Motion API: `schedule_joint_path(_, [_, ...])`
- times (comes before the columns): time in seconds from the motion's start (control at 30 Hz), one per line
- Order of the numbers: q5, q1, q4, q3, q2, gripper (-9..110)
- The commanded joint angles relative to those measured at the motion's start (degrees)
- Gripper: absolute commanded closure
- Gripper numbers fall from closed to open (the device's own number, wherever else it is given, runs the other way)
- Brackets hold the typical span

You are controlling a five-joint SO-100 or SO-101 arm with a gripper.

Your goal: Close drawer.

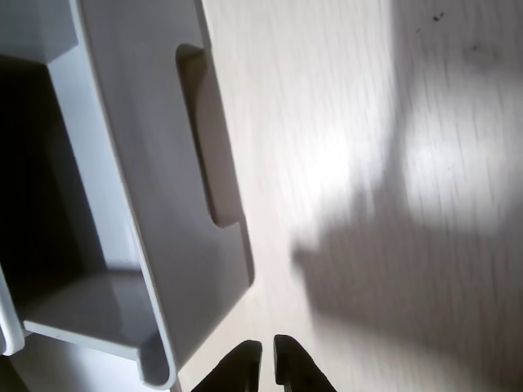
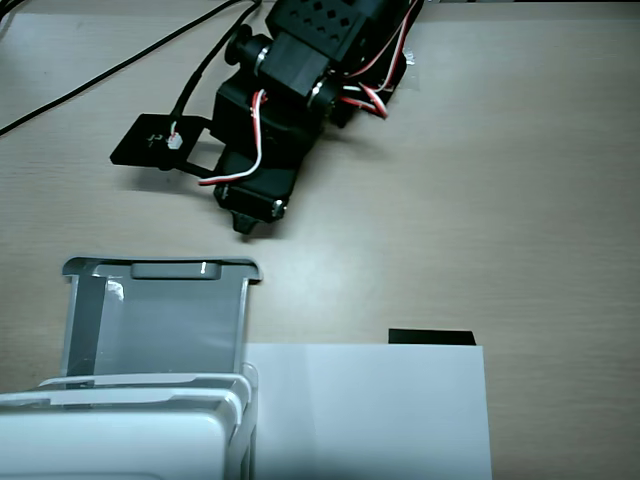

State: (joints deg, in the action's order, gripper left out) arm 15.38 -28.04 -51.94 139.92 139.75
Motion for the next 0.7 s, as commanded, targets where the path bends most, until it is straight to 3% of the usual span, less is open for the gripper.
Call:
schedule_joint_path(0.0, [0.5,-0.5,1.0,-1.1,0.1,101])
schedule_joint_path(0.67, [4.0,-3.5,4.9,0.1,-2.1,101])
